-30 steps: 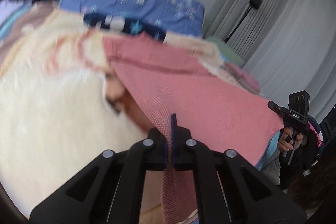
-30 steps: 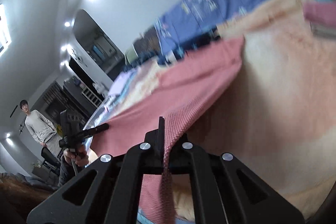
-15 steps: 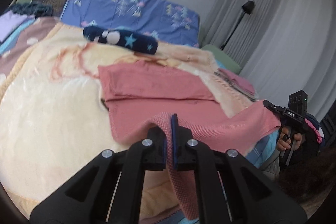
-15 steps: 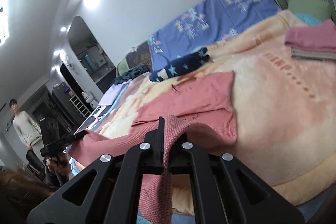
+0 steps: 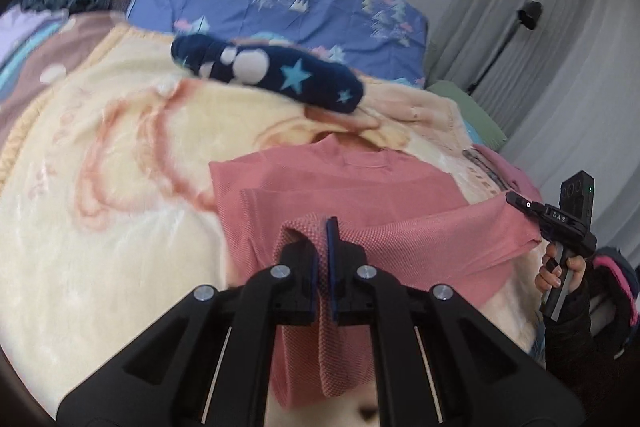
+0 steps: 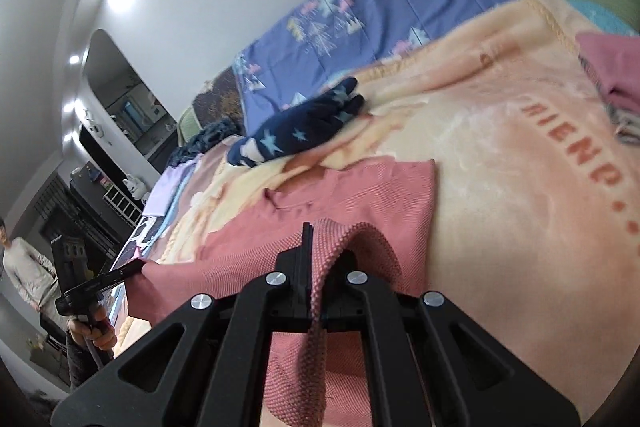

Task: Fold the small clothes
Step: 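Grasp the pink sweatshirt hem with both tools and lift it toward the collar, then fold the held hem over onto the collar with both tools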

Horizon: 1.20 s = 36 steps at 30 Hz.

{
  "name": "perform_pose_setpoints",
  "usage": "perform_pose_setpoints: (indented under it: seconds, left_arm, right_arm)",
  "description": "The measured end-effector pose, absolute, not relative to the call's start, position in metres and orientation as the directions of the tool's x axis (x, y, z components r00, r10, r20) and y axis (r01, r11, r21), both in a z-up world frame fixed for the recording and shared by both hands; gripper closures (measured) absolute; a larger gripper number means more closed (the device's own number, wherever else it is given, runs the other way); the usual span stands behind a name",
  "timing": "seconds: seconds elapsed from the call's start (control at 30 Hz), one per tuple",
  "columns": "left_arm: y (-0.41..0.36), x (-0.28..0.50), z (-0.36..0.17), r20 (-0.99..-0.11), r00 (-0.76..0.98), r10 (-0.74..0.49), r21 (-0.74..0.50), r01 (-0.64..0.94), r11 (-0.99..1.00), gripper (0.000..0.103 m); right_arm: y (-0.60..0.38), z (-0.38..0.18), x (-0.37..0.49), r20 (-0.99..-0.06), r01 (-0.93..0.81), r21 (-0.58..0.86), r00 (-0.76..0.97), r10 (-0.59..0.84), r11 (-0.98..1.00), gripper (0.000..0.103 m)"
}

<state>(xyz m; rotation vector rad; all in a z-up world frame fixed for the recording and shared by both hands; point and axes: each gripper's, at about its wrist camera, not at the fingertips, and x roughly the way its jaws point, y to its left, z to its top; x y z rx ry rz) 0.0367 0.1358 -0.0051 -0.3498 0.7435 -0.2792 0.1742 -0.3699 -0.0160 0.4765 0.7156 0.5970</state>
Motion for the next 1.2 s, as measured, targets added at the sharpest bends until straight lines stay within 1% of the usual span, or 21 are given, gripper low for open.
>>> perform_pose_setpoints:
  seconds: [0.07, 0.17, 0.33, 0.4, 0.43, 0.47, 0.53, 0.63, 0.67, 0.7, 0.77, 0.83, 0.97, 1.1, 1.17, 1.2]
  left_arm:
    - [0.142, 0.061, -0.031, -0.646, 0.671, -0.363, -0.432, 0.070, 0.899, 0.099]
    - [0.145, 0.079, -0.060, -0.691, 0.628, -0.356, -0.443, 0.021, 0.896, 0.099]
    - [0.149, 0.078, -0.063, -0.679, 0.625, -0.385, -0.468, 0.035, 0.883, 0.098]
    - [0.149, 0.071, -0.057, -0.680, 0.631, -0.374, -0.447, 0.047, 0.893, 0.090]
    - [0.148, 0.065, -0.054, -0.679, 0.635, -0.369, -0.437, 0.054, 0.898, 0.078]
    - [0.148, 0.057, -0.051, -0.676, 0.638, -0.369, -0.430, 0.065, 0.900, 0.072]
    - [0.145, 0.044, -0.048, -0.680, 0.631, -0.374, -0.419, 0.085, 0.904, 0.072]
    - [0.141, 0.025, -0.052, -0.712, 0.603, -0.360, -0.389, 0.088, 0.917, 0.073]
    - [0.140, 0.020, -0.054, -0.719, 0.595, -0.359, -0.384, 0.090, 0.919, 0.082]
    - [0.138, 0.016, -0.055, -0.725, 0.587, -0.361, -0.381, 0.095, 0.920, 0.087]
    - [0.135, 0.011, -0.054, -0.728, 0.592, -0.346, -0.364, 0.094, 0.927, 0.092]
    - [0.136, 0.011, -0.050, -0.714, 0.603, -0.356, -0.381, 0.091, 0.920, 0.095]
    - [0.139, 0.019, -0.030, -0.668, 0.639, -0.382, -0.418, 0.103, 0.903, 0.096]
    - [0.137, 0.044, 0.000, -0.634, 0.679, -0.370, -0.396, 0.126, 0.909, 0.097]
    - [0.141, 0.064, 0.013, -0.617, 0.696, -0.367, -0.402, 0.121, 0.908, 0.097]
    - [0.145, 0.078, 0.016, -0.619, 0.709, -0.339, -0.391, 0.096, 0.915, 0.097]
  right_arm:
    - [-0.364, -0.037, 0.197, -0.513, -0.299, 0.592, 0.576, 0.636, 0.748, 0.101]
    - [-0.358, -0.057, 0.210, -0.556, -0.264, 0.593, 0.548, 0.625, 0.760, 0.101]
    - [-0.361, -0.059, 0.206, -0.564, -0.273, 0.587, 0.537, 0.627, 0.762, 0.099]
    - [-0.362, -0.053, 0.197, -0.578, -0.288, 0.560, 0.536, 0.615, 0.777, 0.096]
    - [-0.363, -0.051, 0.192, -0.583, -0.296, 0.549, 0.534, 0.612, 0.782, 0.093]
    - [-0.365, -0.050, 0.187, -0.587, -0.303, 0.540, 0.533, 0.609, 0.785, 0.089]
    - [-0.367, -0.048, 0.175, -0.594, -0.315, 0.523, 0.531, 0.604, 0.792, 0.087]
    - [-0.372, -0.048, 0.155, -0.602, -0.330, 0.504, 0.528, 0.599, 0.798, 0.087]
    - [-0.373, -0.047, 0.152, -0.601, -0.333, 0.502, 0.529, 0.599, 0.798, 0.087]
    - [-0.373, -0.047, 0.149, -0.599, -0.337, 0.500, 0.530, 0.600, 0.798, 0.087]
    - [-0.373, -0.044, 0.145, -0.596, -0.346, 0.498, 0.530, 0.604, 0.795, 0.095]
    - [-0.372, -0.041, 0.146, -0.584, -0.346, 0.505, 0.538, 0.608, 0.791, 0.096]
    - [-0.377, -0.031, 0.158, -0.524, -0.341, 0.576, 0.544, 0.655, 0.743, 0.097]
    - [-0.379, -0.007, 0.193, -0.482, -0.330, 0.616, 0.560, 0.674, 0.715, 0.097]
    - [-0.378, 0.001, 0.218, -0.483, -0.304, 0.630, 0.568, 0.667, 0.715, 0.097]
    - [-0.377, 0.001, 0.231, -0.494, -0.280, 0.631, 0.574, 0.653, 0.724, 0.097]
